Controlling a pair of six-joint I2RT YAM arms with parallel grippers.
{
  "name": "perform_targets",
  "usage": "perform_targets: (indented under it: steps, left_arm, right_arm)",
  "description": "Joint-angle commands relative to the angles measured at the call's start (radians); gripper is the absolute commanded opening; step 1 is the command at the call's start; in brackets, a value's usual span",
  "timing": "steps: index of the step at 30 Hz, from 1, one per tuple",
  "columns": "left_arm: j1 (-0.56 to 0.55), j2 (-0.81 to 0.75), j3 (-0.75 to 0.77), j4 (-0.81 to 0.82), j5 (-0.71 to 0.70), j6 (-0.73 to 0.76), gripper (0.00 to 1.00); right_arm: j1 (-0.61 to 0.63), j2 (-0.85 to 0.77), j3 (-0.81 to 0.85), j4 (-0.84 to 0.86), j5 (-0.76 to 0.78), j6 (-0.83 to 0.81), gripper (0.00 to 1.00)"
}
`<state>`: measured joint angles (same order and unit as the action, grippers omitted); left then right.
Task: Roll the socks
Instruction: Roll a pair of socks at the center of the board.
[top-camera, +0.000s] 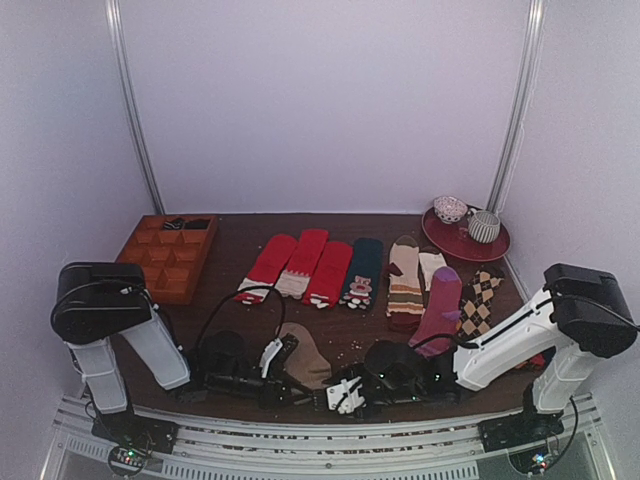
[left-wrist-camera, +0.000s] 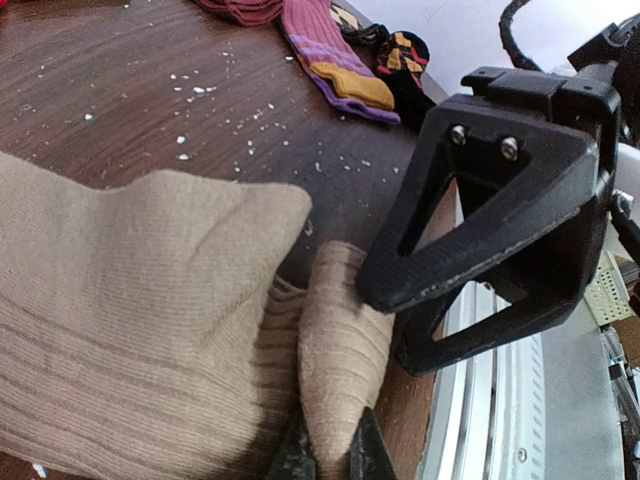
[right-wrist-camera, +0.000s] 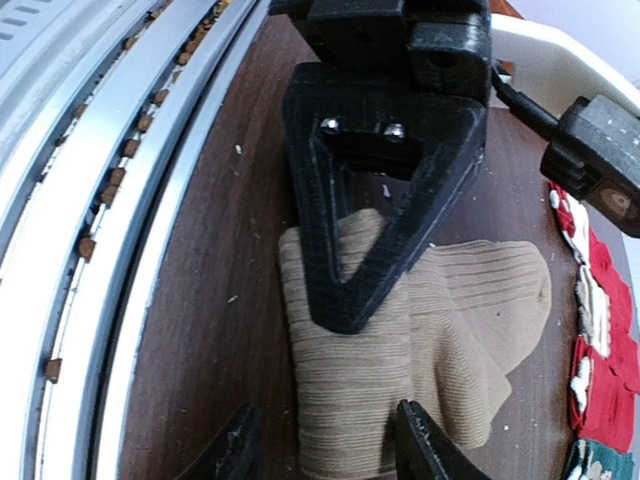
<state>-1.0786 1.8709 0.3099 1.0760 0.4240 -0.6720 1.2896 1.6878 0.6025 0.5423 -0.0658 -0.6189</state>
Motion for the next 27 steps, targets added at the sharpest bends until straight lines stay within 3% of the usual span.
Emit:
perform_targets:
  steps: [1,12,18,19,21,24,27]
  left_arm:
    - [-0.014,0.117,-0.085,-0.413,0.044,-0.053,0.00]
    - [-0.014,0.135,-0.090,-0.389,0.055,-0.053,0.00]
    - [-0.014,0.120,-0.089,-0.382,0.045,-0.041,0.00]
    - [-0.014,0.098,-0.093,-0.383,0.029,-0.034,0.06]
    - [-0.014,0.022,-0.092,-0.412,-0.022,-0.003,0.35]
    - [-0.014,-0.165,-0.061,-0.572,-0.140,0.089,0.66]
    - [-0.018,-0.354,-0.033,-0.736,-0.305,0.168,0.80]
  right_arm:
    - [0.007,0.016,0.005,0.081,0.110,-0.029,0.45]
    - [0.017,0.087,0.040,-0.030,0.070,-0.011,0.36]
    - [0.016,0.114,0.122,-0.198,0.027,0.084,0.07]
    - [0.017,0.121,0.145,-0.245,0.008,0.107,0.06]
    - [0.016,0.123,0.180,-0.340,-0.035,0.156,0.05]
    - [0.016,0.102,0.223,-0.457,-0.103,0.236,0.04]
    - [0.011,0.087,0.279,-0.600,-0.167,0.303,0.04]
